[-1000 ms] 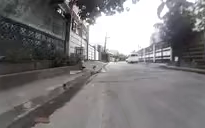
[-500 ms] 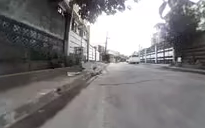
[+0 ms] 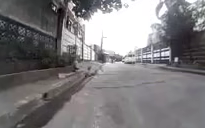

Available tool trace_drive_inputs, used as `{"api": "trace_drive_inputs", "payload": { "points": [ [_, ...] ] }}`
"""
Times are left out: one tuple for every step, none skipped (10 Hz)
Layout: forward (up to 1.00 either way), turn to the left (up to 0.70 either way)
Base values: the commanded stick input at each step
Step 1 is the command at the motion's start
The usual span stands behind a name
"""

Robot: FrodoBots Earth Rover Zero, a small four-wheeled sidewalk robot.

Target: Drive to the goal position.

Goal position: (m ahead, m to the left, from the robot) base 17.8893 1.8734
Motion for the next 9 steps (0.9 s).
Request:
{"api": "trace_drive_inputs", "payload": {
  "points": [
    [0.70, -0.14],
    [0.70, 0.00],
    [0.70, 0.00],
    [0.70, 0.00],
    [0.70, 0.00],
    [0.70, 0.00],
    [0.70, 0.00],
    [0.70, 0.00],
    [0.70, 0.00]
  ]
}}
